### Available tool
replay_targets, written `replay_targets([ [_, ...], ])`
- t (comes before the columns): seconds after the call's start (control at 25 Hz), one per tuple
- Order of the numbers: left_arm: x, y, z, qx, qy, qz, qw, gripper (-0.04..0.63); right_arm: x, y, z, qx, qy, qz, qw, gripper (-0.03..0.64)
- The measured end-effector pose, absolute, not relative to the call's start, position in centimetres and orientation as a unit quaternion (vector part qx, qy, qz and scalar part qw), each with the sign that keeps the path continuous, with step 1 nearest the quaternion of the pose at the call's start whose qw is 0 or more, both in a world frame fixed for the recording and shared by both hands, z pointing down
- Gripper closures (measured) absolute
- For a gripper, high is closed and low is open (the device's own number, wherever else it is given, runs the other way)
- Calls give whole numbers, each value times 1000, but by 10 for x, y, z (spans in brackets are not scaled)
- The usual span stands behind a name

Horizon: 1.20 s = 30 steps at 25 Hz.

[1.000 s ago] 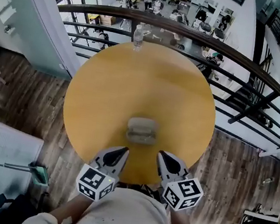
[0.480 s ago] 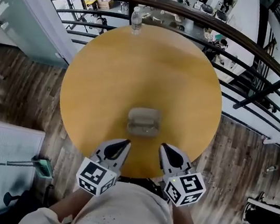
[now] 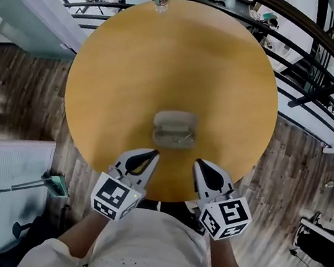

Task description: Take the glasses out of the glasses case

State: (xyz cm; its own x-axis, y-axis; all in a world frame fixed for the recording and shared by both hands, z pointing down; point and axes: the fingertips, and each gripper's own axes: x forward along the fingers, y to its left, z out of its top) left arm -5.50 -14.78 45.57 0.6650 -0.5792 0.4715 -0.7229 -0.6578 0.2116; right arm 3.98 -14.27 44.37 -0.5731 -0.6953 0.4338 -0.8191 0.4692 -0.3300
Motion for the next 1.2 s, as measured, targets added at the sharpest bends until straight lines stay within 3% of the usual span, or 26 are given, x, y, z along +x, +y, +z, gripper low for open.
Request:
replay_targets([
  [0.92, -39, -188, 586, 892, -157, 404, 123, 566, 46, -149, 502, 447, -820, 330, 137, 598],
  [1.0, -38, -189, 594, 890, -141, 417, 122, 508, 47, -148, 506, 448, -817, 336, 138, 598],
  [1.2, -32, -195, 612, 884, -114, 439, 117, 508, 49, -149, 512, 446, -814, 345, 139, 598],
])
